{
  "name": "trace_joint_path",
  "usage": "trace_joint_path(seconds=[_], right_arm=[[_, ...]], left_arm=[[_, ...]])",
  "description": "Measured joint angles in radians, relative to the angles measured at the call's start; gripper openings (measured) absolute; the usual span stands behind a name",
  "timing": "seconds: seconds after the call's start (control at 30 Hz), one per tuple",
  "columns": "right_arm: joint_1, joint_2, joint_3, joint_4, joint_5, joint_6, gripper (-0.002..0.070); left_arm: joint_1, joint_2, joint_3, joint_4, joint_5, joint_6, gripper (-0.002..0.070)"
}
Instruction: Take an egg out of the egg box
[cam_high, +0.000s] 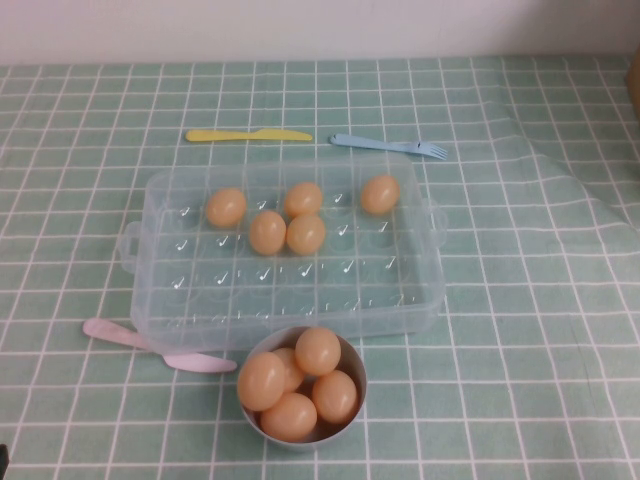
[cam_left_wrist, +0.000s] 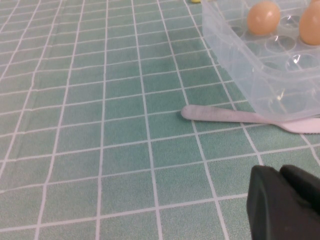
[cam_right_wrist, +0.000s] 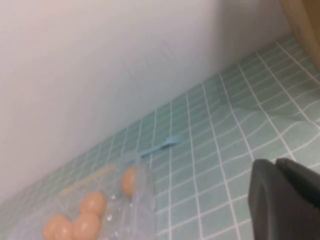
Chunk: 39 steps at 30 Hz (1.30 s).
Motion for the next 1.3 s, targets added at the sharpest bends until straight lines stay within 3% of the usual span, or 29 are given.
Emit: trace_joint_path(seconds=[0.27, 0.47, 0.83, 1.17, 1.3], right_arm=[[0.0, 0.0, 0.0, 0.127, -0.044, -0.001, -0.0019], [0.0, 0.042, -0.081, 0.15, 0.143, -0.001, -0.0019], [0.0, 0.567, -0.515, -0.103, 0.666, -0.001, -0.0019], [0.007, 0.898, -0.73, -0.207, 0.795, -0.049, -0.0019], [0.087, 1.049, -0.814, -0.268, 0.813, -0.048, -0.0019]], left_arm=[[0.0, 0.0, 0.0, 0.0, 0.0, 0.0, 0.0002], [0.0, 0.0, 0.0, 0.0, 0.0, 0.0, 0.0002], [0.0, 0.0, 0.0, 0.0, 0.0, 0.0, 0.0002], [0.0, 0.0, 0.0, 0.0, 0.0, 0.0, 0.0002], [0.0, 0.0, 0.0, 0.0, 0.0, 0.0, 0.0001]])
